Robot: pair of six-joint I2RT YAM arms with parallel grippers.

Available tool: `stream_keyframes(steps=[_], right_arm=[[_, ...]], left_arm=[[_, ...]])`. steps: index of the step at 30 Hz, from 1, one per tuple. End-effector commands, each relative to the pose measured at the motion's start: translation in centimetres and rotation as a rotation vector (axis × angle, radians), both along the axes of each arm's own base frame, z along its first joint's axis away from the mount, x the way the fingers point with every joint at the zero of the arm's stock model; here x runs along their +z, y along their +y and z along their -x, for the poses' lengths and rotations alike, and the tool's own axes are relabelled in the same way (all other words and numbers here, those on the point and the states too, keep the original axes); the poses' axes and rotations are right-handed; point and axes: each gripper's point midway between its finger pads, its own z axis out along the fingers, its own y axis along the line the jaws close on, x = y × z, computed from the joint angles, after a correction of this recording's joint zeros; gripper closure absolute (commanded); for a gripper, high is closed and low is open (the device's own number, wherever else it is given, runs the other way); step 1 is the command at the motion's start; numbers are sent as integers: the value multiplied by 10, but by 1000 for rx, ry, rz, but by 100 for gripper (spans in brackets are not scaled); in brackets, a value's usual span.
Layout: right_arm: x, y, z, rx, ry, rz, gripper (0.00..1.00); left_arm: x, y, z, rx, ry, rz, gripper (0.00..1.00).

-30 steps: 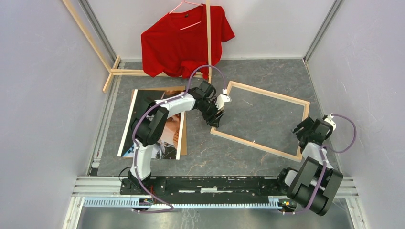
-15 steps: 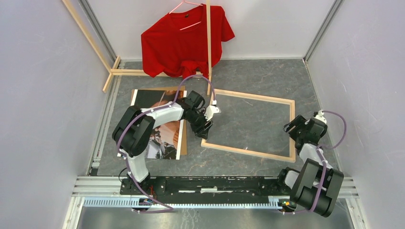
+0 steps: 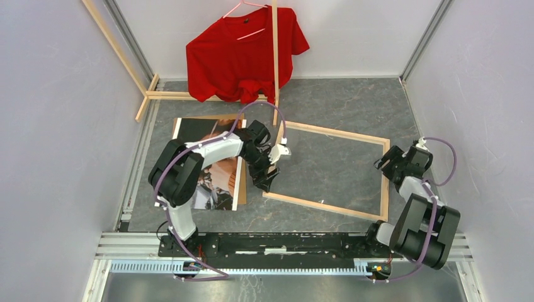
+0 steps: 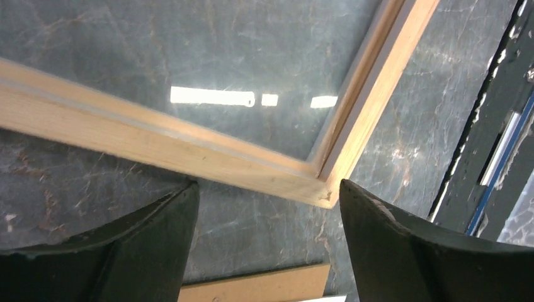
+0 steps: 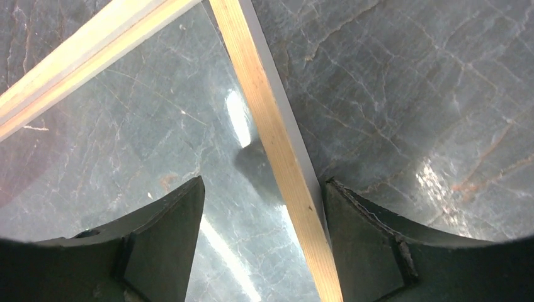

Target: Put the photo into the frame

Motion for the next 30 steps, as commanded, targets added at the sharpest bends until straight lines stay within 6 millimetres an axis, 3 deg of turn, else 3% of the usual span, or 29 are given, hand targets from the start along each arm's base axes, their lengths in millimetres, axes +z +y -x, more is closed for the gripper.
stream_keyframes(steps=[1, 6, 11, 14, 19, 23, 25, 30], right_arm=[[-21, 12, 5, 26, 108, -89, 25], [-30, 22, -11, 62, 93, -172, 25], [-38, 35, -19, 138, 118, -177, 25], [-43, 37, -18, 142, 141, -168, 25], [-42, 25, -11, 92, 174, -109, 25], [-42, 22, -4, 74, 191, -87, 25], [-44, 19, 2, 64, 208, -70, 25], [-46, 14, 5, 56, 216, -75, 25]], left_arm=[[13, 26, -22, -14, 32, -12, 10], [28, 37, -84, 112, -50, 25, 8], [-2, 35, -154, 395, -163, -28, 13], [-16, 26, -192, 497, -239, -51, 15], [-9, 0, -246, 562, -364, -39, 15], [-20, -13, -269, 563, -410, -77, 16], [-27, -21, -269, 547, -399, -85, 16], [-33, -53, -227, 406, -346, -59, 14]])
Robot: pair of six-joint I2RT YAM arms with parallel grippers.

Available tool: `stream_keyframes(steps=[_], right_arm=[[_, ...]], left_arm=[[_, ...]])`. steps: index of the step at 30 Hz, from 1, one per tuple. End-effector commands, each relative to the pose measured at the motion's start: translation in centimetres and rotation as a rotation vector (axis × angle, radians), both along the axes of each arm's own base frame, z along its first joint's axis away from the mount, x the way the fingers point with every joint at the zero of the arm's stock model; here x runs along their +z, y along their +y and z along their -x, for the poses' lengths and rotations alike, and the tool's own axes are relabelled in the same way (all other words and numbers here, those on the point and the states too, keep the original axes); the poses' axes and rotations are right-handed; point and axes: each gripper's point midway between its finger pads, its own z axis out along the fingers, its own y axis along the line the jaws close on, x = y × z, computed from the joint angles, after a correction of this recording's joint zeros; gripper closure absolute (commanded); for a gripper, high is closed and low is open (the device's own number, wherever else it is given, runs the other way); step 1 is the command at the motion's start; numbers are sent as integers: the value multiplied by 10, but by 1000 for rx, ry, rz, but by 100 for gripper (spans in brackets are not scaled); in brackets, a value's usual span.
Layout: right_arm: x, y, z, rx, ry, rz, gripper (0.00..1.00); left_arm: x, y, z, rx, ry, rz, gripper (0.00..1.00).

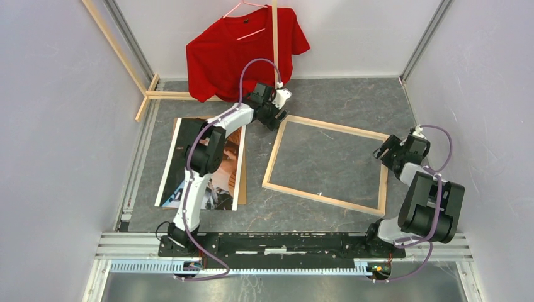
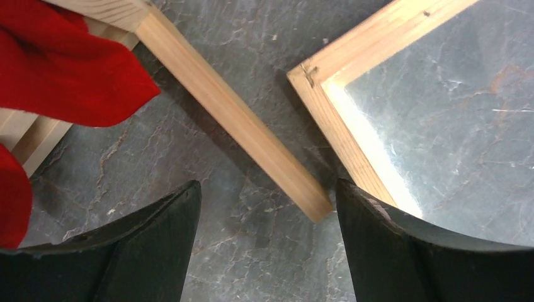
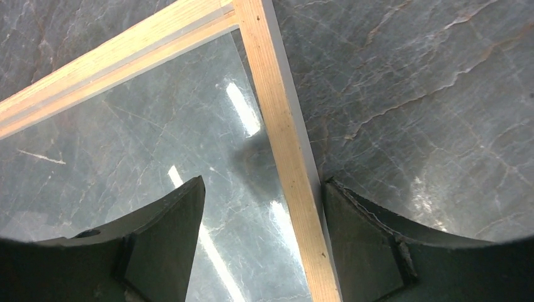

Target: Put the photo into the frame

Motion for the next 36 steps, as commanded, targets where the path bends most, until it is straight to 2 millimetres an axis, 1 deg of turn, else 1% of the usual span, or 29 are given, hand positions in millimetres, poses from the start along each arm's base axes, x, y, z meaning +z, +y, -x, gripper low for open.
stream_keyframes(steps=[1, 2, 4, 5, 6, 7, 9, 12, 16, 18, 21, 23, 25, 26, 28, 29, 32, 35, 36], right_arm=[[-45, 17, 54, -12, 235, -89, 25], [-45, 17, 53, -13, 233, -93, 25], [-43, 17, 51, -10, 232, -96, 25], [-43, 17, 51, -7, 234, -96, 25], [-42, 17, 51, -4, 236, -96, 25], [-41, 16, 51, -3, 236, -95, 25], [-41, 17, 50, 3, 237, -99, 25], [-39, 19, 49, 13, 231, -114, 25], [-38, 24, 44, 35, 222, -140, 25], [-37, 27, 40, 52, 215, -152, 25], [-35, 36, 34, 105, 225, -167, 25], [-36, 45, 33, 140, 229, -165, 25], [-39, 58, 37, 172, 236, -170, 25], [-40, 64, 39, 180, 236, -178, 25], [-42, 79, 46, 197, 231, -205, 25], [-44, 88, 50, 205, 227, -221, 25], [-45, 106, 64, 207, 213, -266, 25], [-44, 129, 75, 247, 211, -312, 25], [-42, 136, 76, 261, 202, -323, 25]], left_arm=[[-34, -36, 63, -146, 141, -16, 14], [-36, -40, 74, -183, 161, -15, 14], [-44, -43, 102, -254, 216, -41, 14], [-44, -43, 114, -283, 230, -45, 14], [-50, -40, 132, -315, 258, -58, 14], [-48, -43, 141, -341, 255, -60, 14], [-54, -38, 167, -381, 286, -81, 14], [-56, -34, 193, -421, 324, -78, 14], [-52, -30, 229, -488, 365, -76, 14], [-51, -30, 243, -517, 372, -86, 14], [-51, -25, 257, -540, 390, -107, 15], [-50, -19, 258, -534, 382, -123, 15], [-51, -9, 251, -492, 357, -156, 16], [-50, -5, 244, -458, 341, -170, 16], [-49, 7, 222, -359, 310, -202, 19], [-49, 15, 207, -296, 293, -222, 20], [-44, 32, 168, -133, 255, -203, 22], [-39, 45, 142, -52, 217, -198, 22], [-37, 47, 134, -29, 200, -205, 22]])
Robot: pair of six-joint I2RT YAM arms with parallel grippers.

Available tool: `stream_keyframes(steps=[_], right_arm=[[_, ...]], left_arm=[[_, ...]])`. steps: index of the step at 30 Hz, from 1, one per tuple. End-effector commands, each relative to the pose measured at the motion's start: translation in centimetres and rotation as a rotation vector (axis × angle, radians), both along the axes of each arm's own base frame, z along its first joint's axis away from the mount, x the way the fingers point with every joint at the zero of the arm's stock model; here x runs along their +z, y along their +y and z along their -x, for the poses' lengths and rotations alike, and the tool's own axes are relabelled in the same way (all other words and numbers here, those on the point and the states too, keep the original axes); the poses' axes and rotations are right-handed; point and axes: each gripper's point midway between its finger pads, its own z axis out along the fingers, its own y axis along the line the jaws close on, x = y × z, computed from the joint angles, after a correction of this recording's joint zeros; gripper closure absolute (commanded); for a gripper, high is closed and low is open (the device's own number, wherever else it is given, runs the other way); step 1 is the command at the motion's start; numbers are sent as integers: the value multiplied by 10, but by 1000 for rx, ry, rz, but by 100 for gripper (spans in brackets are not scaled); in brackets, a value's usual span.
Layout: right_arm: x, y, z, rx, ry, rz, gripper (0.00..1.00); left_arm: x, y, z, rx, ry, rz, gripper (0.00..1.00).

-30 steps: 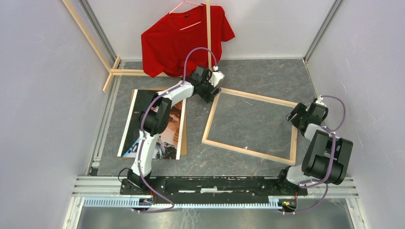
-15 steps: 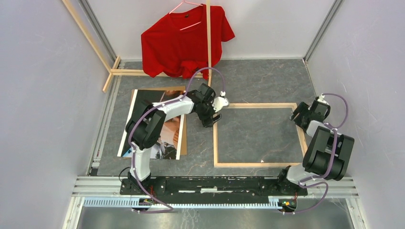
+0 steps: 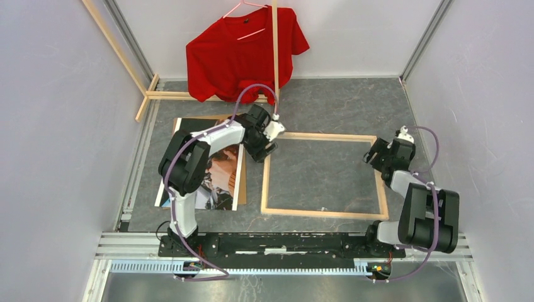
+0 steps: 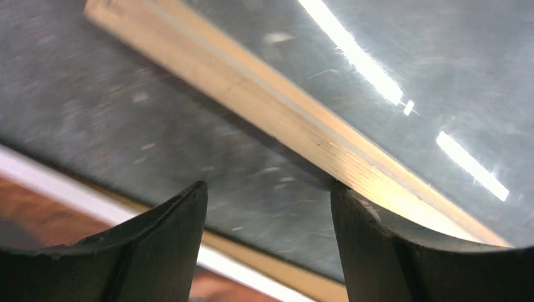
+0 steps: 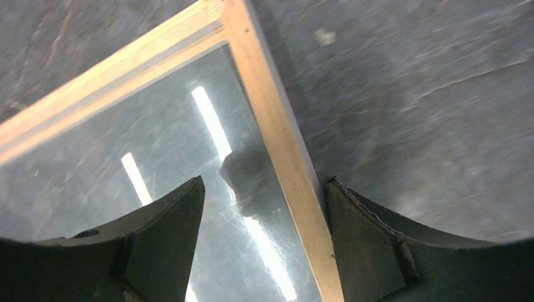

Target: Put the photo into the frame

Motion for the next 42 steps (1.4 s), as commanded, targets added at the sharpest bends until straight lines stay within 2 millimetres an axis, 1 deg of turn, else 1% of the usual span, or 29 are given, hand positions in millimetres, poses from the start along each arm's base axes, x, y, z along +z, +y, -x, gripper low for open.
stream_keyframes(steps=[1, 3, 5, 8, 11, 15, 21, 22, 26, 28, 30, 31, 32, 34, 36, 38, 42], right_arm=[[-37, 117, 70, 193, 231, -418, 25], [-35, 128, 71, 215, 223, -429, 25], [-32, 136, 71, 229, 215, -443, 25], [-24, 153, 67, 265, 192, -452, 25], [-18, 159, 61, 272, 172, -454, 25], [-14, 154, 52, 260, 162, -418, 24], [-15, 144, 33, 236, 154, -416, 24], [-15, 134, 28, 207, 148, -418, 24], [-15, 125, 10, 194, 148, -408, 23], [-15, 124, 0, 201, 150, -411, 24], [-14, 128, -7, 221, 148, -432, 24], [-14, 132, -9, 233, 148, -446, 24], [-12, 137, -9, 254, 148, -457, 24], [-12, 146, -5, 288, 157, -449, 24], [-14, 151, 4, 299, 169, -452, 24], [-18, 162, 20, 326, 192, -455, 24], [-27, 165, 49, 327, 216, -453, 24]], left_arm=[[-23, 5, -42, 167, -63, -11, 22], [-17, 7, -49, 182, -58, 5, 22], [-13, 9, -50, 187, -66, 6, 22], [-15, 15, -50, 198, -90, -3, 22], [-16, 8, -53, 206, -81, 17, 22], [-19, -10, -63, 194, -78, 29, 22], [-26, -46, -77, 162, -65, 36, 22], [-27, -50, -79, 160, -65, 37, 22], [-32, -57, -86, 160, -62, 41, 22], [-31, -57, -86, 161, -61, 44, 23], [-30, -55, -79, 154, -42, 44, 23], [-25, -55, -76, 149, -43, 52, 23], [-28, -49, -66, 141, -25, 43, 23], [-23, -40, -49, 125, -19, 48, 23], [-20, -31, -34, 110, -19, 49, 23], [-21, -21, -21, 95, -10, 34, 23], [-26, -5, -2, 80, 4, 11, 23]])
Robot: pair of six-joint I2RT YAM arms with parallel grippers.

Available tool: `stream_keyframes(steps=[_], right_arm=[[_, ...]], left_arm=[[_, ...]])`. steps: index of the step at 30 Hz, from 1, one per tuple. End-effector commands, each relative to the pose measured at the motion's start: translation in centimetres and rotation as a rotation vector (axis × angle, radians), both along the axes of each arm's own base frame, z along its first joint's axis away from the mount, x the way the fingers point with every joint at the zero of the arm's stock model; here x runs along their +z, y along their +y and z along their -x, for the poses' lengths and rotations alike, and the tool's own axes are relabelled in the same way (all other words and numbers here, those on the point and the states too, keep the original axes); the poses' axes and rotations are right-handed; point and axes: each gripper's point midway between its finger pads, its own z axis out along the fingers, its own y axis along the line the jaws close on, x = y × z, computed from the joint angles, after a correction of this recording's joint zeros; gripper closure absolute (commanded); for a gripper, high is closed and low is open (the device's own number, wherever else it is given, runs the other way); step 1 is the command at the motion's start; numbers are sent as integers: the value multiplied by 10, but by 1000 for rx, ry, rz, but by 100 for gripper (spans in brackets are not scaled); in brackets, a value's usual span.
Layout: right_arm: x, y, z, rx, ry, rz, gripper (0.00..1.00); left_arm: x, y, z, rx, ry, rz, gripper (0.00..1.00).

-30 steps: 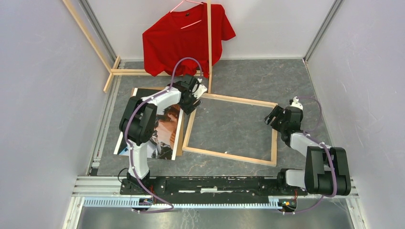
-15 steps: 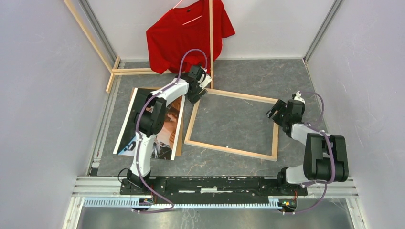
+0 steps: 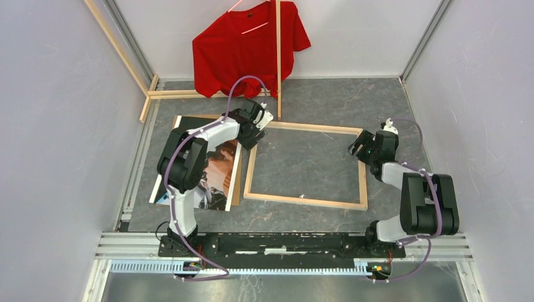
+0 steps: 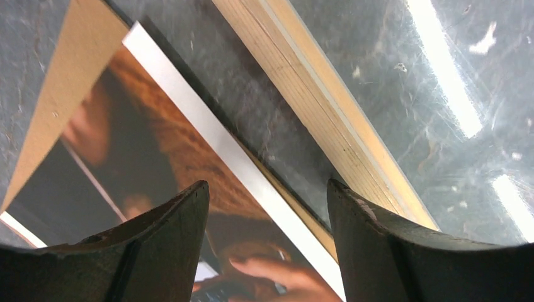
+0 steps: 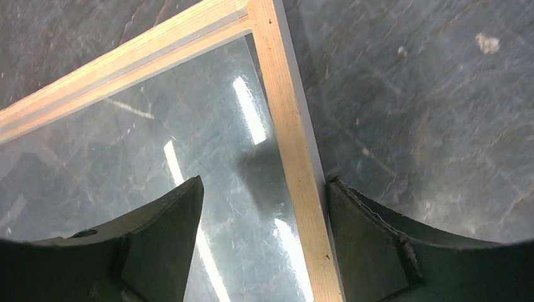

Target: Put the photo into the frame

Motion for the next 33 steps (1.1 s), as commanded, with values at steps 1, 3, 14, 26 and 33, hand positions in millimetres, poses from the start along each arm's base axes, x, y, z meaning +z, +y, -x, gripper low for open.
stream_keyframes(steps=[1, 3, 14, 26, 33], right_arm=[[-33, 100, 91, 279, 250, -329, 23], [-35, 97, 96, 295, 258, -298, 22], [1, 38, 89, 263, 207, -140, 14], [7, 24, 100, 223, 204, -105, 13], [20, 1, 101, 124, 176, -84, 14]], left_arm=[[-38, -66, 78, -185, 224, 192, 23], [-34, -63, 78, -182, 213, 189, 23], [46, -25, 58, -156, 87, 213, 16], [33, -45, 81, -224, 91, 149, 15], [17, -34, 85, -220, 86, 112, 15]])
